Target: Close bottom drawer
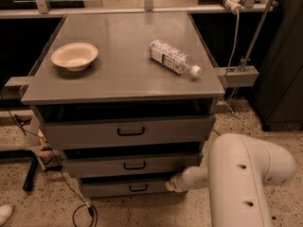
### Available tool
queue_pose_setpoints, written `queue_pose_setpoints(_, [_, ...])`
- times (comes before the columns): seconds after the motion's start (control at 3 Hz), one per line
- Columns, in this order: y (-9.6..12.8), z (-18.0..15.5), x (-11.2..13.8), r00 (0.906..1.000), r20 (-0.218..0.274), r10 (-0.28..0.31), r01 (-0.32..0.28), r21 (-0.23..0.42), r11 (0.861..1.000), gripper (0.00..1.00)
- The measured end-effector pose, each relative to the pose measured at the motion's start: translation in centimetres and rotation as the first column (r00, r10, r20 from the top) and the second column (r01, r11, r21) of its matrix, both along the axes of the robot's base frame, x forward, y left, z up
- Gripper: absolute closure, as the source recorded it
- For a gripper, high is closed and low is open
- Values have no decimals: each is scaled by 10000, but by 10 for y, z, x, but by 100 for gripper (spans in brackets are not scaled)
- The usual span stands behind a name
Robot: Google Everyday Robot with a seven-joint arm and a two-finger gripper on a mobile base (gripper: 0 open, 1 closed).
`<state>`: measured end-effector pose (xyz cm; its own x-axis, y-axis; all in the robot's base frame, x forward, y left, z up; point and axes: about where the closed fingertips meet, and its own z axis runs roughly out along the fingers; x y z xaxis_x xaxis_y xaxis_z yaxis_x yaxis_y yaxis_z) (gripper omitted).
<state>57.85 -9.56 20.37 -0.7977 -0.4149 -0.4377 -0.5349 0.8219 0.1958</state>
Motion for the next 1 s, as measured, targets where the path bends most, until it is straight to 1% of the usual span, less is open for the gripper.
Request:
queue_pose_setpoints(0.33, [-64,73,22,9765,983,-1917,1972,-497,9791,100])
queue_pose_setpoints(0.67, [-65,75,17,9755,1015,-1954,2012,-499,9783,81])
queue_pose_setpoints(1.0, [-65,75,17,9755,1014,-1953,2010,-499,9783,57])
